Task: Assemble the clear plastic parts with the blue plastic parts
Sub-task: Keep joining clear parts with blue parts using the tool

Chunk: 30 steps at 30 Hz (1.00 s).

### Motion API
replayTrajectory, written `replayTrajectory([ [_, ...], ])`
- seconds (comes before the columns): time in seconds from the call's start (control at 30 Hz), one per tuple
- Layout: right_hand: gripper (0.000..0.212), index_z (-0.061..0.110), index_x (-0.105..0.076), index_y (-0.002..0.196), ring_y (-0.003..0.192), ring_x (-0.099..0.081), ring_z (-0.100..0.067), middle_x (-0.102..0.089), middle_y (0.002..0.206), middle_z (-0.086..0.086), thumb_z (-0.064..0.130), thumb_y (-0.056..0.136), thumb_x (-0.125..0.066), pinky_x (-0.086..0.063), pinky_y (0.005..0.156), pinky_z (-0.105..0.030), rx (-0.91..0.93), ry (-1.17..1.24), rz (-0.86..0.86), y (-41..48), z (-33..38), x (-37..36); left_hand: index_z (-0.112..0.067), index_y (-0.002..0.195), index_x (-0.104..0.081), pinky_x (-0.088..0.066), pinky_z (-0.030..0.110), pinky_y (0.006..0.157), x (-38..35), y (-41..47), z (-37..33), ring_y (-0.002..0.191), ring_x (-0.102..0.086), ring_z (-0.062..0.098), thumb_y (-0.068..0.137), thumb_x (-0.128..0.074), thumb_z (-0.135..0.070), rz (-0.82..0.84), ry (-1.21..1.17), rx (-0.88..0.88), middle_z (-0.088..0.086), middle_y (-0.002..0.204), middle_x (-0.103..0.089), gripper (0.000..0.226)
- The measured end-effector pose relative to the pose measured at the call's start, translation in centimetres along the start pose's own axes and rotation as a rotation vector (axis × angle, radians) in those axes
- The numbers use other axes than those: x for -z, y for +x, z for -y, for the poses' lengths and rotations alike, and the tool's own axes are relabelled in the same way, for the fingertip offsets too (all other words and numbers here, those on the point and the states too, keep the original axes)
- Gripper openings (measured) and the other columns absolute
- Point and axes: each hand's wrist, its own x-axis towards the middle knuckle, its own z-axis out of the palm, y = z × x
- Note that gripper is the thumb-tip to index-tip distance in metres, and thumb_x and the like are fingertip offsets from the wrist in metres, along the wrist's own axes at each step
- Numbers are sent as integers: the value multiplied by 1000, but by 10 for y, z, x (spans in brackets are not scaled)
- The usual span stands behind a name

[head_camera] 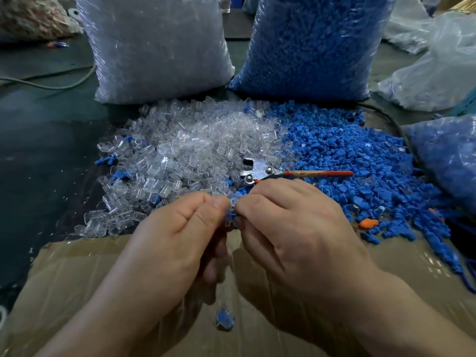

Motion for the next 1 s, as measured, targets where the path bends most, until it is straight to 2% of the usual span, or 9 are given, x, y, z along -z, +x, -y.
replayTrajectory([
  [0.13,27,14,-52,66,61,-45,-15,-47,63,6,26,91,-48,-36,55,-34,-208,273,-39,-2,11,1,-24,81,-65,-36,19,42,2,-2,-2,45,-44,5,78,-58,-61,24,66,-201,-8,53,-51,38],
  [0.27,18,19,-48,51,42,-31,-13,-37,47,2,25,68,-49,-24,39,-26,-819,1263,227,0,19,8,-35,97,-61,-45,12,56,3,-6,-6,64,-61,-1,89,-56,-46,24,454,-560,-17,80,-64,14],
  [0.33,17,19,-49,49,40,-26,-14,-35,45,-1,25,65,-49,-22,36,-21,-899,1404,349,1,18,15,-35,98,-63,-49,20,56,6,-7,-6,65,-64,5,87,-59,-44,47,421,-562,-13,83,-66,15],
  [0.43,27,16,-53,57,43,-39,-13,-45,46,2,33,78,-54,-35,43,-29,-722,907,393,0,14,16,-33,87,-67,-46,25,43,22,-4,-6,50,-58,8,74,-61,-46,73,336,-388,-5,64,-64,19],
  [0.57,32,23,-49,76,67,-54,-12,-57,70,5,52,89,-46,-46,61,-37,-441,127,439,-7,8,12,-35,85,-65,-46,15,50,33,1,-3,54,-58,1,67,-55,-53,375,686,-230,-15,65,-65,28],
  [0.7,35,28,-35,83,70,-47,-21,-53,78,8,62,87,-42,-31,53,-36,-391,-41,445,-13,7,3,-39,89,-63,-43,9,56,25,3,1,66,-60,-3,66,-53,-57,484,809,-234,-23,77,-64,31],
  [0.8,39,30,-26,87,69,-52,-28,-52,78,5,65,84,-42,-15,45,-33,-345,-110,380,-13,10,-7,-43,93,-60,-47,17,58,21,1,-2,65,-60,-3,65,-52,-66,518,822,-249,-22,77,-65,36],
  [0.9,38,30,-28,99,73,-59,-28,-51,84,4,63,87,-43,-10,44,-31,-319,-149,322,-9,9,-18,-41,90,-59,-41,11,48,21,1,-3,53,-57,-2,66,-53,-70,371,788,-190,-21,67,-64,38],
  [1.0,37,33,-35,115,60,-46,-26,-39,79,6,61,91,-42,-12,43,-29,-297,-193,269,-4,6,-25,-44,86,-52,-43,20,45,28,5,3,51,-56,-3,66,-50,-76,-30,947,-217,-29,70,-62,38],
])
